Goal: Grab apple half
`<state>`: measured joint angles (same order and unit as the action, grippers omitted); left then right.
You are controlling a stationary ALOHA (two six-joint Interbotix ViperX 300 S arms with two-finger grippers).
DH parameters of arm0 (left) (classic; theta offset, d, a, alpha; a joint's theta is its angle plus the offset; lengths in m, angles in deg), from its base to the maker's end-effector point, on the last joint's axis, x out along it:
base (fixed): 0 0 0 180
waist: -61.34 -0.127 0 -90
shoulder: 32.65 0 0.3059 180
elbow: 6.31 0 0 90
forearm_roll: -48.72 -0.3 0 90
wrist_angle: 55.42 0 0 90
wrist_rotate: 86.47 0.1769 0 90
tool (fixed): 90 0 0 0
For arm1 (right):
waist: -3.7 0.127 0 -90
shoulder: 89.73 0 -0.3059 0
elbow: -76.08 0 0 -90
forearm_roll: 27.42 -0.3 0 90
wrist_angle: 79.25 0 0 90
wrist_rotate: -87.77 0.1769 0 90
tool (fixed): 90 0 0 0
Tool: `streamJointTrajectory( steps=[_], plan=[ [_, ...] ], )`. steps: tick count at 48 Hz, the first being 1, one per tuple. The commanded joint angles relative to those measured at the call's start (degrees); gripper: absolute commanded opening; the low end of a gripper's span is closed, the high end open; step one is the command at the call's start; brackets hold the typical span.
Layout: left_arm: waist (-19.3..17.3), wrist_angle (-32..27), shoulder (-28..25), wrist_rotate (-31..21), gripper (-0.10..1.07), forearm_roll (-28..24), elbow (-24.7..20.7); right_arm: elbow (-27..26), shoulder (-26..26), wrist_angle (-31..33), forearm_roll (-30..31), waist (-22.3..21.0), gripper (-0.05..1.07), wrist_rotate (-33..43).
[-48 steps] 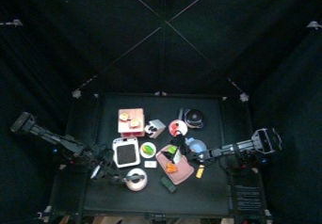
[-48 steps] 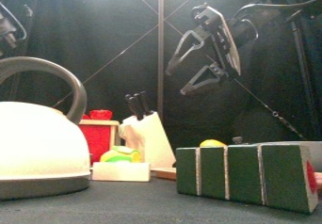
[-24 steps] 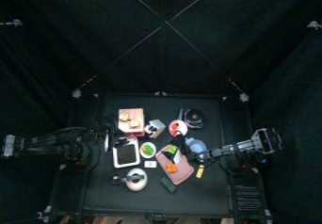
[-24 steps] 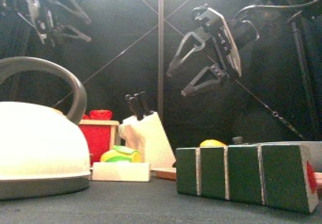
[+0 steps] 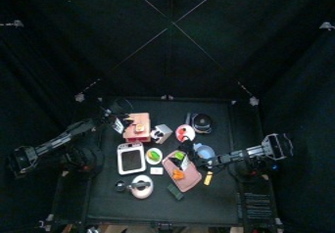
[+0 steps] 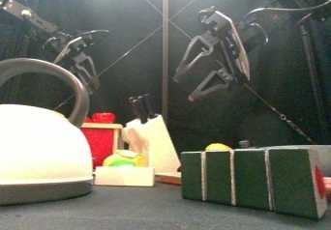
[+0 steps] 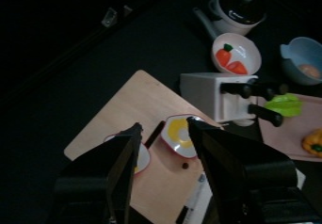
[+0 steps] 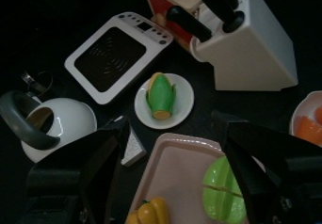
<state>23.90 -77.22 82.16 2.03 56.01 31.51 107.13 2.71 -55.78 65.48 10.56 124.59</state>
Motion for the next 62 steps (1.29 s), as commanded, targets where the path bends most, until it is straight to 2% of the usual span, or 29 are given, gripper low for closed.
streamJointTrajectory(
  steps=[1, 16, 21, 25, 34, 38, 43, 51, 57, 62],
  plan=[
    [-0.79, 0.7, -1.32, -0.44, 0.82, -2.55, -0.88, -0.44, -0.88, 0.18, 0.09, -0.18, 0.99, -0.09],
    [-0.44, -3.52, -1.85, -2.11, 0.88, -10.55, 0.0, -0.26, -0.88, 0.18, -0.18, -0.18, 0.99, -0.09],
    [-0.09, -3.52, -1.93, -2.99, 0.93, -11.16, -0.09, -0.35, -0.88, 0.18, -0.18, -0.26, 0.99, 0.0],
    [0.18, -3.87, -1.93, -5.1, 0.98, -11.16, -0.53, -0.26, -0.88, 0.18, -0.18, -0.26, 0.99, 0.0],
    [0.62, -6.68, -1.93, -12.04, 0.99, -13.01, -1.49, -0.26, -0.88, 0.26, -0.18, -0.35, 0.99, 0.0],
    [1.14, -10.37, -2.02, -16.35, 0.98, -17.14, -2.64, -0.26, -0.88, 0.18, -0.18, -0.35, 0.99, 0.0],
    [3.52, -13.45, -2.2, -23.03, 0.98, -22.24, -3.52, -0.26, -0.79, 0.18, -0.18, -0.35, 0.99, 0.0],
    [9.4, -14.24, -2.72, -37.09, 0.98, -35.07, -3.6, -0.44, -0.35, 0.18, -0.18, -0.53, 0.99, 0.09],
    [11.07, -15.56, -3.34, -46.67, 0.99, -42.54, -2.29, -0.44, -0.18, 0.18, -0.18, -0.53, 0.99, 0.0],
    [11.16, -15.47, -3.52, -51.15, 0.99, -46.58, -1.05, -0.44, -0.18, 0.18, -0.18, -0.53, 0.99, 0.0]
  ],
)
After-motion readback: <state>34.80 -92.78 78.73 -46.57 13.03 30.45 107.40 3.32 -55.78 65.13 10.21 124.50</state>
